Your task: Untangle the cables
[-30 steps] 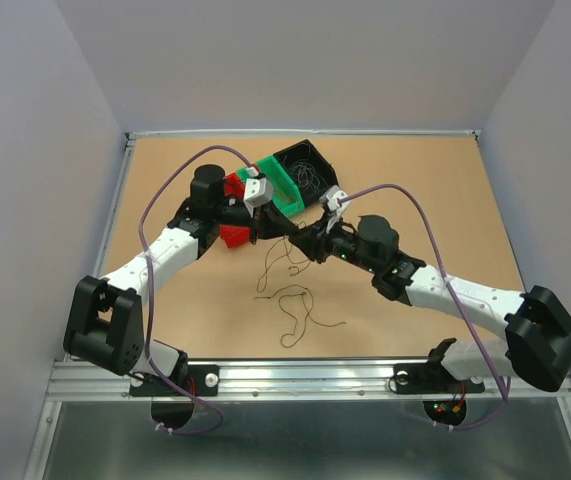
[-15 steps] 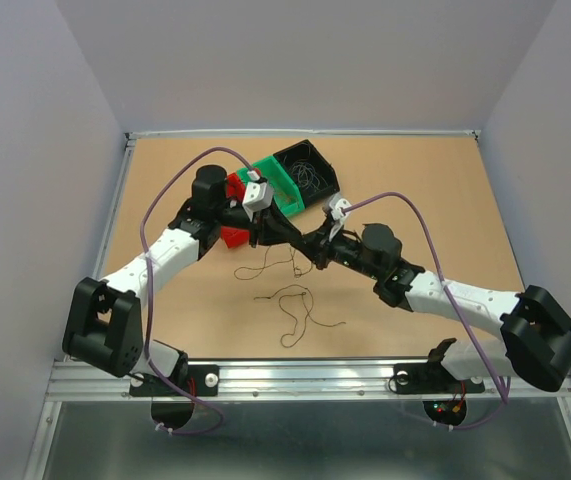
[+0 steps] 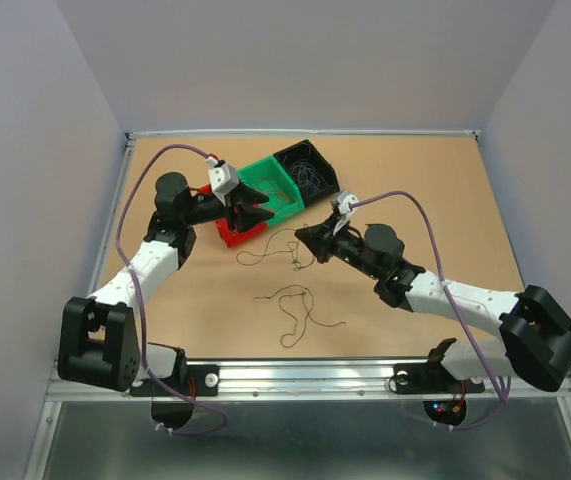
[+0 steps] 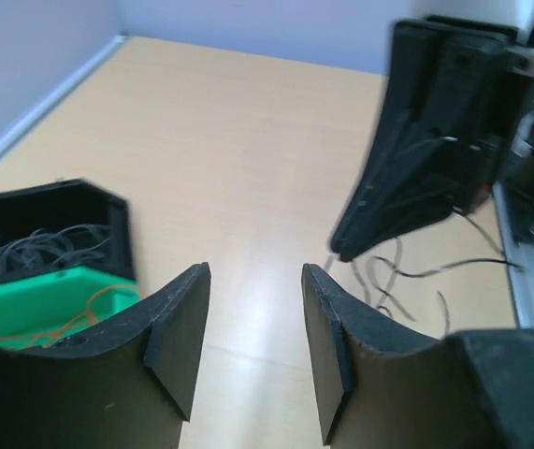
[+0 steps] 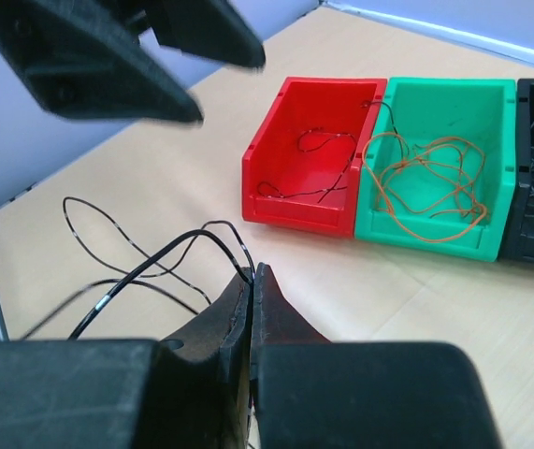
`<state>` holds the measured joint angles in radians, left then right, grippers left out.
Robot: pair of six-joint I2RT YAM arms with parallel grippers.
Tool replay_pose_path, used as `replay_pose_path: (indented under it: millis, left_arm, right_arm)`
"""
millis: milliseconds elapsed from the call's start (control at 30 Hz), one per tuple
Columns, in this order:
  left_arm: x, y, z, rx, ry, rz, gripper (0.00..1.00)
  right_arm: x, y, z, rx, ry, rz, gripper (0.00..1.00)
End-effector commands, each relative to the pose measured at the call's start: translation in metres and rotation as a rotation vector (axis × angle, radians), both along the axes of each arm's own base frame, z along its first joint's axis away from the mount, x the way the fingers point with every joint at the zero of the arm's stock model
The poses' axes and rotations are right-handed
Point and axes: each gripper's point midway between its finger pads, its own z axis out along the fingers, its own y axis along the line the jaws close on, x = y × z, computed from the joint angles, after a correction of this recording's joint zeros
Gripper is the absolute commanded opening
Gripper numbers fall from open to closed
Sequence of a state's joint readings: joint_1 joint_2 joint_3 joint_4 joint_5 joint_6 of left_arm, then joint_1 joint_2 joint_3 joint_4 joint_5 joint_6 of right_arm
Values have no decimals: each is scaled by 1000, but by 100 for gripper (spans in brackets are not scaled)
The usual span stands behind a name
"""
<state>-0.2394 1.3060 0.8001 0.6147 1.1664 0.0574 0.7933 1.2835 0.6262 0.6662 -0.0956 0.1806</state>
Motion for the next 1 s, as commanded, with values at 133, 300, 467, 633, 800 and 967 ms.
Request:
replay_pose_path:
  millis: [133,300,467,633,800,967]
  left_arm:
    - [77,93,58,-188,-73,612,61]
    - [100,152,70,-264,-75,904,66]
    - [110,170,68,-285,-71,1020,66]
    - [113,179,65,-297,-74,1069,66]
    - [114,178,63,-298,-74,1062,66]
    - [112,174,62,-296,-77,1043,66]
  right_arm:
    - [33,32,8,-32,61,-3,1]
    - [83,61,12,-79,81,-93,1]
    - [138,85,4,-109,102,-225,0]
    - [175,128,-37,-201,103,-317,1]
    - [199,151,-113,-389,177,-383,0]
    - [178,163,-194,-592,270,-275,1]
